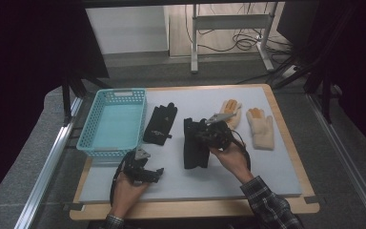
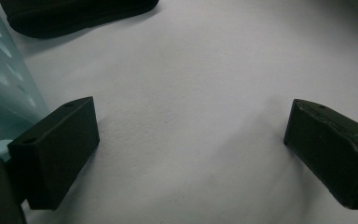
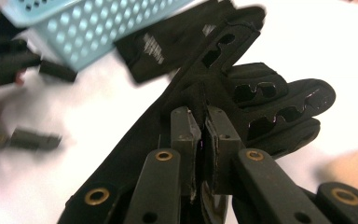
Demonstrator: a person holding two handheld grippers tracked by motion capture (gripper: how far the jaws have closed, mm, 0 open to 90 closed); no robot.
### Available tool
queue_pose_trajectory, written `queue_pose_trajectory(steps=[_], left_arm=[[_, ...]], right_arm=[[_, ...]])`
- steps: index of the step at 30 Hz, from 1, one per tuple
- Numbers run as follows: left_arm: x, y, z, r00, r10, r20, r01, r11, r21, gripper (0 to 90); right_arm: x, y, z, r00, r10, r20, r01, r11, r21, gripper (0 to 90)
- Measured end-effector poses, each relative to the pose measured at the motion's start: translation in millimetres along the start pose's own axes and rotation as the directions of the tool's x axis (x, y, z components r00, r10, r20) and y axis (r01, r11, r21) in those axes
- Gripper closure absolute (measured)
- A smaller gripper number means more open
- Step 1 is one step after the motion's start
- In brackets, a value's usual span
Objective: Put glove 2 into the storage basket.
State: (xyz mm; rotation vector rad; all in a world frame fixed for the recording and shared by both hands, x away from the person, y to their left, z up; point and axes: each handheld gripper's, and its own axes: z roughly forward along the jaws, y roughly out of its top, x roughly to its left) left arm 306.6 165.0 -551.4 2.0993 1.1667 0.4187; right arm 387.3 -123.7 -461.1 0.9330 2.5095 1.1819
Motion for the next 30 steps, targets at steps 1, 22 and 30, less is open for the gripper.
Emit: queue_pose_trajectory(steps=[1,22,30], left_arm=[[0.0,0.0,0.0,1.0000,0.000,0.000,0.000,1.0000,0.000,3.6],[0.1,0.0,-0.2,1.0000,0.001,0.001,-0.001,1.0000,0.003,3.7],[0.1,-0.1,-0.2,1.0000,0.001,0.001,-0.001,1.0000,0.002,3.7]], right_arm=[[6.1,-10.1,3.4,1.0000,-0.003,0.003,0.003,1.000,0.011,82.1],[-27.2,-25.4,6.4,0.9971,0.024,0.072,-0.024,1.000,0.000,64.9],[-27.8,-9.0,30.1,0.9989,0.026,0.040,-0.026,1.000,0.000,54.8]])
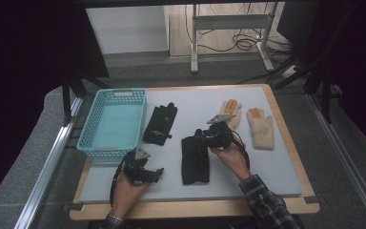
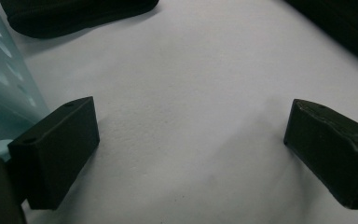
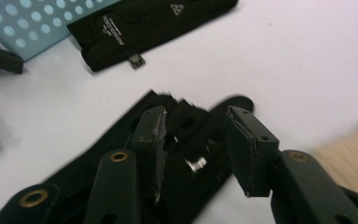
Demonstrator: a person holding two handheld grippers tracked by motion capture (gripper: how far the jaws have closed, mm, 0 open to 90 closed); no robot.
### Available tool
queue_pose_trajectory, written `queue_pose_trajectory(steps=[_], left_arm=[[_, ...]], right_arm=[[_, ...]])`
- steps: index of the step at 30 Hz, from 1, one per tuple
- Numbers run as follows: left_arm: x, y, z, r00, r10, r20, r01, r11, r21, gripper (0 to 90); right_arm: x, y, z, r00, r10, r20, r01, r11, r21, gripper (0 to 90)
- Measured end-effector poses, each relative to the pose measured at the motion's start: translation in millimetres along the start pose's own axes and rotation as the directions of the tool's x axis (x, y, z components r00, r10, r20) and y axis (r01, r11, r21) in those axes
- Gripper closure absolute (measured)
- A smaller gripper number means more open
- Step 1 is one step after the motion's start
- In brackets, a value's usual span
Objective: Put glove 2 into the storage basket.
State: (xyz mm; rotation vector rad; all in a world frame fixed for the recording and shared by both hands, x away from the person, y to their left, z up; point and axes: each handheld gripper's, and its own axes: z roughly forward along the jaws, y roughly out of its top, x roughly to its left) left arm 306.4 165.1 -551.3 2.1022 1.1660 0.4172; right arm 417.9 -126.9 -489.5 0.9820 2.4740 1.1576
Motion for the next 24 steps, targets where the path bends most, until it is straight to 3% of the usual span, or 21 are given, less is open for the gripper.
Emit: queue_pose_trajectory(steps=[8,17,24], left_arm=[[0.1,0.0,-0.1,1.0000,0.001,0.000,-0.001,1.0000,0.001,3.7],[0.2,0.0,-0.1,1.0000,0.001,0.002,-0.001,1.0000,0.001,3.6],[0.0,-0.2,0.1,1.0000,-0.001,0.001,0.001,1.0000,-0.002,3.7]], right_arm=[[10.2,19.5,28.4,0.9992,-0.025,-0.032,0.025,1.000,0.006,50.2],[25.3,44.5,79.1,0.9963,-0.043,-0.075,0.046,0.998,0.045,57.2],[26.7,63.3,100.6,0.9957,-0.056,-0.074,0.060,0.997,0.046,57.1]])
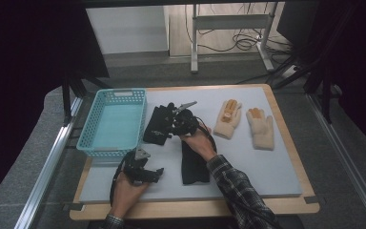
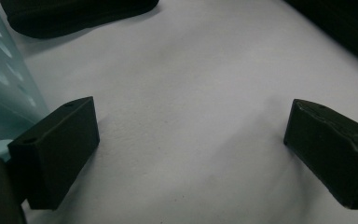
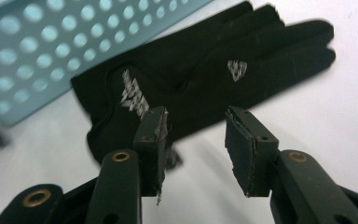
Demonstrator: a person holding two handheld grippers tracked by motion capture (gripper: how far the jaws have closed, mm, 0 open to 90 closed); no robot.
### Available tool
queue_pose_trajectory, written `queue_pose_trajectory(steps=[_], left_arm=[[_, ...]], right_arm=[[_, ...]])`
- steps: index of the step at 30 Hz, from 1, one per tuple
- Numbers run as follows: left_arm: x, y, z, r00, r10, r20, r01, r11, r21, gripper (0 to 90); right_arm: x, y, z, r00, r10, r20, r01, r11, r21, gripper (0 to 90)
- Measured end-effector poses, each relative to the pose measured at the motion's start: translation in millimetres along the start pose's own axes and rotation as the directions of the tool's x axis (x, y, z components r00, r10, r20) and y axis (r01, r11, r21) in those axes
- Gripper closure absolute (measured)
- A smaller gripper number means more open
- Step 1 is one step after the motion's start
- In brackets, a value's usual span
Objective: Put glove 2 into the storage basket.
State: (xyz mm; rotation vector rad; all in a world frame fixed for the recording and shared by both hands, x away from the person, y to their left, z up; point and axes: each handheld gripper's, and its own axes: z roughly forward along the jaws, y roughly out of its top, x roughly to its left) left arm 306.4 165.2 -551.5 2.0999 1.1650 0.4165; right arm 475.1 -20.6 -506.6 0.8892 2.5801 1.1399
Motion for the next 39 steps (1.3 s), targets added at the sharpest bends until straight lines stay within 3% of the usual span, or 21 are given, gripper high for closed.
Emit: queue_pose_trajectory(steps=[4,9,11,13,16,19,20,21,22,24,27,30,39], left_arm=[[0.1,0.0,-0.1,1.0000,0.001,0.000,-0.001,1.0000,0.000,3.7],[0.0,0.0,0.0,1.0000,0.000,0.000,0.000,1.0000,0.000,3.7],[0.0,0.0,0.0,1.0000,0.000,0.000,0.000,1.0000,0.000,3.6],[0.0,0.0,0.0,1.0000,0.000,0.000,0.000,1.0000,-0.001,3.7],[0.0,0.0,0.0,1.0000,0.000,0.000,0.000,1.0000,-0.001,3.7],[0.0,0.0,0.0,1.0000,0.001,0.000,-0.001,1.0000,0.000,3.6],[0.0,0.0,0.0,1.0000,0.001,0.000,-0.001,1.0000,0.000,3.7],[0.0,0.0,0.0,1.0000,0.001,0.000,-0.001,1.0000,0.000,3.7],[0.0,0.0,0.0,1.0000,0.001,0.000,-0.001,1.0000,0.000,3.7],[0.0,0.0,0.0,1.0000,0.001,0.000,-0.001,1.0000,0.000,3.7],[0.0,0.0,0.1,1.0000,0.001,-0.001,-0.001,1.0000,0.000,3.7],[0.0,0.0,0.1,1.0000,0.001,0.000,-0.001,1.0000,0.000,3.7],[0.4,0.1,-0.3,1.0000,0.006,0.000,-0.006,1.0000,0.005,3.7]], right_arm=[[-3.2,10.6,13.9,0.9999,0.016,0.003,-0.016,1.000,-0.003,55.4],[-2.5,22.1,36.4,0.9994,0.030,0.019,-0.031,0.999,0.009,41.7],[-2.6,22.9,38.8,0.9990,0.038,0.022,-0.038,0.999,0.014,40.2],[-3.4,23.6,47.5,0.9968,0.066,0.046,-0.068,0.997,0.033,38.4],[-4.1,22.1,53.3,0.9955,0.057,0.076,-0.061,0.996,0.058,38.9],[-0.7,20.5,56.3,0.9943,0.013,0.106,-0.020,0.998,0.067,44.1],[1.0,21.9,56.2,0.9943,0.010,0.106,-0.018,0.997,0.079,52.7],[1.6,22.3,55.8,0.9956,0.012,0.093,-0.019,0.996,0.082,59.0],[1.6,22.3,55.8,0.9956,0.012,0.093,-0.019,0.996,0.082,59.0],[4.3,21.7,55.5,0.9978,0.017,0.064,-0.022,0.997,0.078,74.5],[5.8,21.3,55.7,0.9990,0.032,0.033,-0.034,0.996,0.079,85.3],[3.2,21.0,55.3,0.9984,0.054,0.015,-0.055,0.996,0.075,87.1],[2.1,26.7,39.2,0.9998,0.008,0.018,-0.010,0.998,0.065,88.2]])
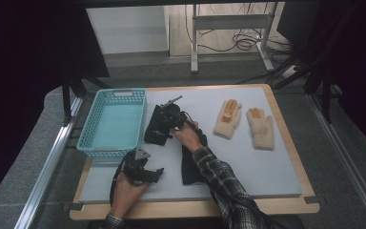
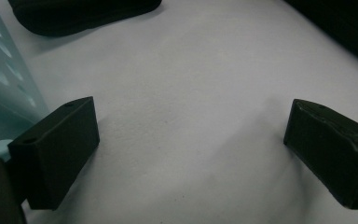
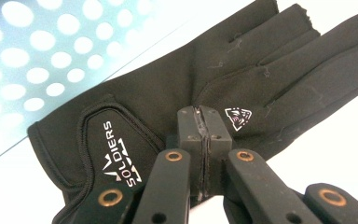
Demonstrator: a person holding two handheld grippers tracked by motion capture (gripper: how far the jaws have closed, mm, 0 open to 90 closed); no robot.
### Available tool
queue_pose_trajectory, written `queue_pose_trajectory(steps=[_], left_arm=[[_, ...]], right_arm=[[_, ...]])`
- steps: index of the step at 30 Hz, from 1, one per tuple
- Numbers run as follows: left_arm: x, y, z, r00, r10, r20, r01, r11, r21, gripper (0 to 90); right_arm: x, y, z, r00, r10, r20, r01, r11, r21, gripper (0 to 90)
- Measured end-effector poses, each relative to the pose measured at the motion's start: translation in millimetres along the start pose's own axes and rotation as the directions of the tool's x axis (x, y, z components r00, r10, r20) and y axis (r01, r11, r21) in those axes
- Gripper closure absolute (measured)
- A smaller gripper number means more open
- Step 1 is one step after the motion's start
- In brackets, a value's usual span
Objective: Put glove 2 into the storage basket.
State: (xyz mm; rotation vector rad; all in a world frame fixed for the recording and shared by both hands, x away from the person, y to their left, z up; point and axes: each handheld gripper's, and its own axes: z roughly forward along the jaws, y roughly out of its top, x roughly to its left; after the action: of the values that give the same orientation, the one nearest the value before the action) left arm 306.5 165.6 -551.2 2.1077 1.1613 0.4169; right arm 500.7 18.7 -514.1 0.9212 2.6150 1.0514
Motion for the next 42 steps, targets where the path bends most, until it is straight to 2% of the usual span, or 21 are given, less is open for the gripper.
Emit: queue_pose_trajectory(steps=[9,11,14,16,19,25,26,27,32,35,36,39,40,42], left_arm=[[-0.3,-0.1,0.3,1.0000,-0.005,0.000,0.005,1.0000,-0.005,3.7],[-0.3,-0.1,0.2,1.0000,-0.004,-0.001,0.004,1.0000,-0.004,3.7],[-0.3,-0.1,0.2,1.0000,-0.004,-0.001,0.004,1.0000,-0.004,3.7],[-0.4,-0.1,0.3,1.0000,-0.005,0.000,0.005,1.0000,-0.005,3.7],[-0.2,-0.1,0.2,1.0000,-0.003,-0.001,0.003,1.0000,-0.004,3.7],[-0.3,-0.1,0.2,1.0000,-0.003,-0.001,0.003,1.0000,-0.003,3.7],[-0.2,-0.1,0.4,1.0000,-0.003,-0.001,0.003,1.0000,-0.005,3.7],[-0.2,-0.1,0.4,1.0000,-0.003,-0.001,0.003,1.0000,-0.005,3.7],[-0.4,-0.1,0.4,1.0000,-0.004,0.000,0.004,1.0000,-0.006,3.7],[-0.4,0.0,0.3,1.0000,-0.004,-0.001,0.004,1.0000,-0.004,3.7],[-0.3,0.0,0.4,1.0000,-0.002,-0.001,0.002,1.0000,-0.006,3.7],[-0.2,0.0,0.3,1.0000,-0.002,-0.002,0.002,1.0000,-0.005,3.7],[-0.3,0.0,0.3,1.0000,-0.002,-0.002,0.002,1.0000,-0.005,3.7],[-0.3,0.0,0.3,1.0000,-0.003,-0.001,0.003,1.0000,-0.005,3.7]], right_arm=[[-5.4,2.3,-24.1,0.9998,0.005,-0.020,-0.005,0.999,-0.032,88.3],[-4.5,3.5,-34.2,0.9995,-0.008,-0.029,0.006,0.999,-0.049,88.3],[-3.0,4.0,-40.6,0.9993,-0.019,-0.033,0.018,0.999,-0.052,88.3],[-1.3,3.6,-53.7,0.9984,-0.038,-0.042,0.035,0.998,-0.060,88.4],[-1.7,1.8,-62.6,0.9978,-0.039,-0.055,0.035,0.997,-0.068,88.4],[-5.0,-6.1,-92.0,0.9972,-0.031,-0.068,0.025,0.995,-0.094,88.4],[-5.4,-9.7,-101.8,0.9968,-0.039,-0.069,0.032,0.994,-0.102,88.4],[-5.4,-9.7,-101.8,0.9968,-0.039,-0.069,0.032,0.994,-0.102,88.4],[-2.9,-26.7,-129.6,0.9954,-0.050,-0.082,0.040,0.992,-0.119,88.4],[-1.7,-33.6,-138.1,0.9947,-0.057,-0.086,0.046,0.992,-0.122,88.4],[-0.8,-41.4,-147.2,0.9940,-0.057,-0.094,0.045,0.992,-0.122,88.4],[0.6,-49.9,-156.3,0.9938,-0.052,-0.098,0.040,0.992,-0.122,88.4],[2.1,-60.5,-166.0,0.9942,-0.051,-0.095,0.039,0.991,-0.130,88.4],[3.8,-69.1,-172.4,0.9939,-0.050,-0.098,0.037,0.991,-0.131,88.4]])
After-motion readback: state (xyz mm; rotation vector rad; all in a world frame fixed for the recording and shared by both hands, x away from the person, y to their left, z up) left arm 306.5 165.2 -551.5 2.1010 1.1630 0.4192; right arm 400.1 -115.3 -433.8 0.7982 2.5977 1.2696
